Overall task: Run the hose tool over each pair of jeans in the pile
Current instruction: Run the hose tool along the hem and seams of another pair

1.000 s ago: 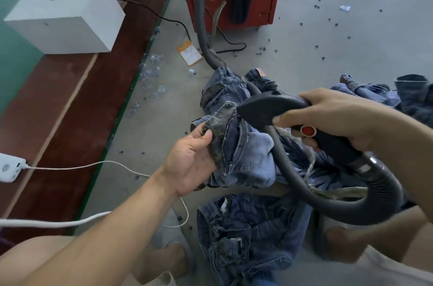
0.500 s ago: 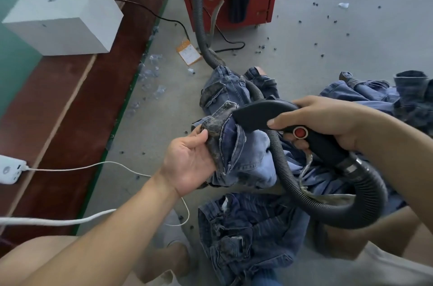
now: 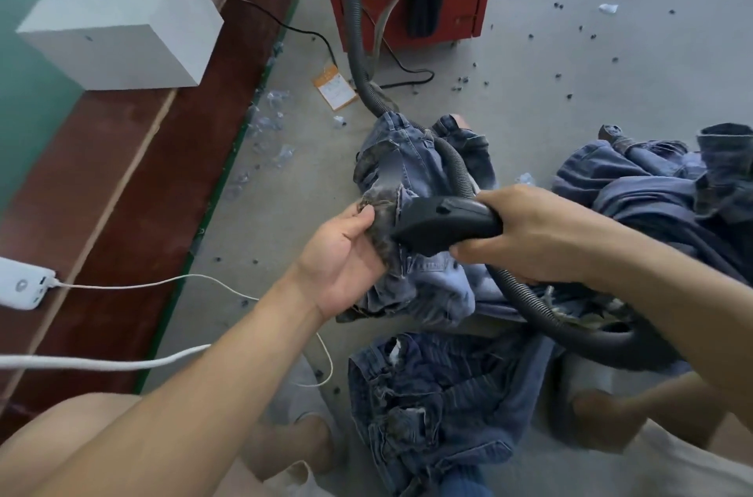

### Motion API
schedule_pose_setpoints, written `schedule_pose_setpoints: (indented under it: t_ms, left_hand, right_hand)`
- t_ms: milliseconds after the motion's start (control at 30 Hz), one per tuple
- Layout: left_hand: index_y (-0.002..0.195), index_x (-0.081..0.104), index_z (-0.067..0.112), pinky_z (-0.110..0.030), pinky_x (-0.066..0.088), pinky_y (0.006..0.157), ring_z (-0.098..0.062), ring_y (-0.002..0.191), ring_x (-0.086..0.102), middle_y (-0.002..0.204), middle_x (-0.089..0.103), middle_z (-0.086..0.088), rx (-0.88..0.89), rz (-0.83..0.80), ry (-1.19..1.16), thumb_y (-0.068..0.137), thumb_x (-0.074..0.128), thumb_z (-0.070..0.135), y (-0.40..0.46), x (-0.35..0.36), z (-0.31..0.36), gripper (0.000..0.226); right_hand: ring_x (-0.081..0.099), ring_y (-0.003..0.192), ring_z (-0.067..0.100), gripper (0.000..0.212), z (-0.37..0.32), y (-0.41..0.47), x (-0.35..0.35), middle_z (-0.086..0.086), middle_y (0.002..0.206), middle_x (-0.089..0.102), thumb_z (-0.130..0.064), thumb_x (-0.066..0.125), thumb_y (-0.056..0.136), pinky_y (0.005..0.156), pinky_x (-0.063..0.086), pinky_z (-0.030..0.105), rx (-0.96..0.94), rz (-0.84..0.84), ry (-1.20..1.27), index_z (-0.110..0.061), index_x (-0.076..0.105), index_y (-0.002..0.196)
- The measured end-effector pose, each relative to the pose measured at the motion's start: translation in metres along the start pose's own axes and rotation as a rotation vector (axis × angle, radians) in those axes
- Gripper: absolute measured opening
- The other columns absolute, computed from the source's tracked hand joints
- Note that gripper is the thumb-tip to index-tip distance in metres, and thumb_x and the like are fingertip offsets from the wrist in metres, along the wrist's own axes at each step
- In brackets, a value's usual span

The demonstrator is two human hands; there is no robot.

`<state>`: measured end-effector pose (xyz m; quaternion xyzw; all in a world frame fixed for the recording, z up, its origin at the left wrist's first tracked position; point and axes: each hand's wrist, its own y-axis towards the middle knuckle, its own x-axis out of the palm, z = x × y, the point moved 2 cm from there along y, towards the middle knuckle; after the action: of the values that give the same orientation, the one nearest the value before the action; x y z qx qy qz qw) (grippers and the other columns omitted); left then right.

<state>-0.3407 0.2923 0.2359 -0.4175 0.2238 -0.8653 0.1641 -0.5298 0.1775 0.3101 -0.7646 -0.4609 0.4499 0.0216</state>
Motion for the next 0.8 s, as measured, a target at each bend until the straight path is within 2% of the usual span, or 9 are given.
schedule_pose_setpoints:
  t_ms: [100, 233, 300, 400, 467, 533, 633, 700, 800]
  left_hand:
    - [0.138, 0.06, 0.004, -0.048, 0.049, 0.109, -0.034, 0.122, 0.065, 0.137, 0.063, -0.023, -0.016, -0.046, -0.01, 0.109, 0.032, 0.015, 0.002, 0.002, 0.0, 0.041]
    - [0.136, 0.062, 0.004, -0.046, 0.056, 0.099, -0.032, 0.115, 0.068, 0.13, 0.068, -0.02, -0.025, -0.076, 0.004, 0.108, 0.033, 0.015, 0.001, 0.005, 0.002, 0.042]
    - [0.143, 0.056, 0.003, -0.046, 0.056, 0.1, -0.032, 0.116, 0.067, 0.133, 0.066, -0.02, -0.024, -0.066, -0.003, 0.109, 0.031, 0.015, 0.001, 0.004, 0.0, 0.043]
    - [0.142, 0.056, 0.004, -0.047, 0.056, 0.1, -0.033, 0.116, 0.068, 0.131, 0.067, -0.02, -0.015, -0.065, -0.03, 0.11, 0.03, 0.015, 0.0, 0.002, 0.003, 0.043]
    - [0.144, 0.053, 0.005, -0.048, 0.053, 0.103, -0.033, 0.118, 0.066, 0.134, 0.065, -0.021, -0.023, -0.058, -0.007, 0.11, 0.03, 0.016, 0.0, 0.002, 0.003, 0.043]
    - [0.148, 0.049, 0.005, -0.049, 0.049, 0.105, -0.034, 0.12, 0.064, 0.139, 0.062, -0.022, -0.035, -0.057, 0.019, 0.108, 0.032, 0.016, 0.001, 0.004, 0.001, 0.044]
    - [0.147, 0.05, 0.004, -0.05, 0.049, 0.106, -0.033, 0.119, 0.066, 0.138, 0.063, -0.021, -0.025, -0.052, 0.055, 0.108, 0.032, 0.017, 0.001, 0.007, 0.002, 0.045]
    - [0.148, 0.049, 0.004, -0.051, 0.05, 0.105, -0.035, 0.121, 0.064, 0.141, 0.061, -0.022, -0.017, -0.028, 0.04, 0.11, 0.029, 0.018, 0.001, 0.006, 0.004, 0.045]
    - [0.148, 0.049, 0.003, -0.051, 0.053, 0.102, -0.036, 0.117, 0.066, 0.139, 0.061, -0.023, 0.005, 0.023, -0.014, 0.11, 0.028, 0.016, 0.004, 0.002, 0.008, 0.045]
  right_hand:
    - [0.056, 0.041, 0.006, 0.021, -0.005, 0.006, 0.007, -0.004, 0.056, 0.064, -0.044, 0.073, 0.085, 0.041, 0.041, 0.02, 0.021, 0.121, -0.021, -0.025, 0.065, 0.086]
    - [0.053, 0.041, 0.01, 0.021, -0.004, 0.011, 0.0, -0.002, 0.055, 0.06, -0.038, 0.074, 0.088, 0.044, 0.045, 0.027, 0.084, 0.244, 0.305, -0.019, 0.065, 0.088]
    - [0.054, 0.043, 0.011, 0.022, 0.0, 0.008, -0.007, -0.001, 0.054, 0.061, -0.04, 0.075, 0.085, 0.046, 0.046, 0.031, 0.086, 0.207, 0.283, -0.02, 0.066, 0.086]
    - [0.055, 0.039, 0.007, 0.018, 0.001, -0.001, -0.008, -0.005, 0.052, 0.064, -0.039, 0.077, 0.084, 0.041, 0.042, 0.019, 0.02, 0.034, 0.152, -0.025, 0.067, 0.086]
    - [0.055, 0.039, 0.004, 0.018, -0.001, -0.002, -0.001, -0.01, 0.054, 0.064, -0.041, 0.076, 0.084, 0.04, 0.039, 0.016, -0.009, 0.009, 0.057, -0.027, 0.066, 0.085]
    - [0.056, 0.042, 0.002, 0.019, -0.001, 0.005, 0.006, -0.009, 0.055, 0.064, -0.043, 0.075, 0.085, 0.04, 0.038, 0.015, -0.01, 0.106, 0.014, -0.028, 0.063, 0.084]
    - [0.053, 0.041, 0.0, 0.02, -0.002, 0.014, 0.001, -0.007, 0.054, 0.062, -0.041, 0.073, 0.087, 0.046, 0.04, 0.022, 0.02, 0.291, 0.147, -0.024, 0.063, 0.085]
    - [0.053, 0.04, 0.002, 0.02, 0.001, 0.011, -0.008, -0.008, 0.054, 0.063, -0.041, 0.075, 0.085, 0.045, 0.043, 0.023, 0.001, 0.217, 0.186, -0.023, 0.065, 0.086]
    - [0.058, 0.046, 0.005, 0.019, 0.002, -0.003, -0.007, -0.007, 0.06, 0.067, -0.044, 0.077, 0.081, 0.043, 0.042, 0.019, -0.061, -0.039, 0.011, -0.029, 0.066, 0.085]
